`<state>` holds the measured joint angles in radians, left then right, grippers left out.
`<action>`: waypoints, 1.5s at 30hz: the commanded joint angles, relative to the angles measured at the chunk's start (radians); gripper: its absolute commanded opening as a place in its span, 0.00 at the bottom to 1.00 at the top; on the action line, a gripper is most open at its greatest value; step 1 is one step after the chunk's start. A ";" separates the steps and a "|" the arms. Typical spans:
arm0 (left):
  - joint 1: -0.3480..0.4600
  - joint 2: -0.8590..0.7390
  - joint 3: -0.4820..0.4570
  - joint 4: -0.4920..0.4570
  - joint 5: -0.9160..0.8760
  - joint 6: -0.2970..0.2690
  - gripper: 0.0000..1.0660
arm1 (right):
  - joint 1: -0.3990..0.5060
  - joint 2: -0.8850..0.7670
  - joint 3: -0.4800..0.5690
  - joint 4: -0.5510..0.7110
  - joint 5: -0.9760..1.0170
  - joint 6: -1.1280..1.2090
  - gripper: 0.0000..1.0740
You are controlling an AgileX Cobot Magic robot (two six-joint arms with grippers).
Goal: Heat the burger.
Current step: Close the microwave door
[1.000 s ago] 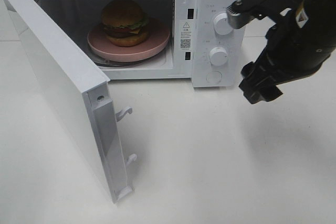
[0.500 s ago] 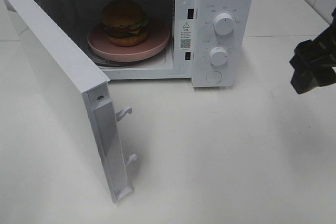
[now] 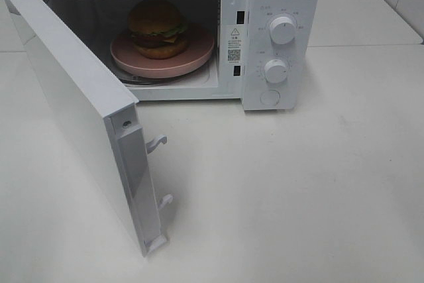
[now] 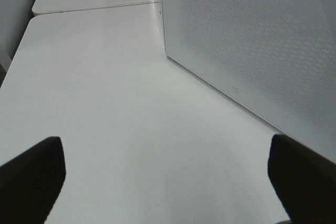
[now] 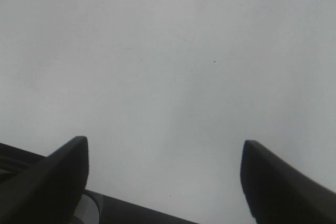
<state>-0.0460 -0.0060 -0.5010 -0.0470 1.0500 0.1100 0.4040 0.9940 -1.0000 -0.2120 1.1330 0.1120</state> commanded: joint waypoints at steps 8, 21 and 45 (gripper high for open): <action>-0.004 -0.023 0.004 0.003 -0.009 -0.002 0.92 | -0.006 -0.260 0.102 -0.006 -0.002 -0.015 0.71; -0.004 -0.023 0.004 0.003 -0.009 -0.002 0.92 | -0.125 -0.649 0.334 0.003 -0.026 -0.050 0.72; -0.004 -0.023 0.004 0.003 -0.009 -0.003 0.92 | -0.297 -1.027 0.496 0.135 -0.126 -0.063 0.71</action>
<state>-0.0460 -0.0060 -0.5010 -0.0470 1.0500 0.1100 0.1150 -0.0040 -0.5060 -0.0800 1.0180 0.0560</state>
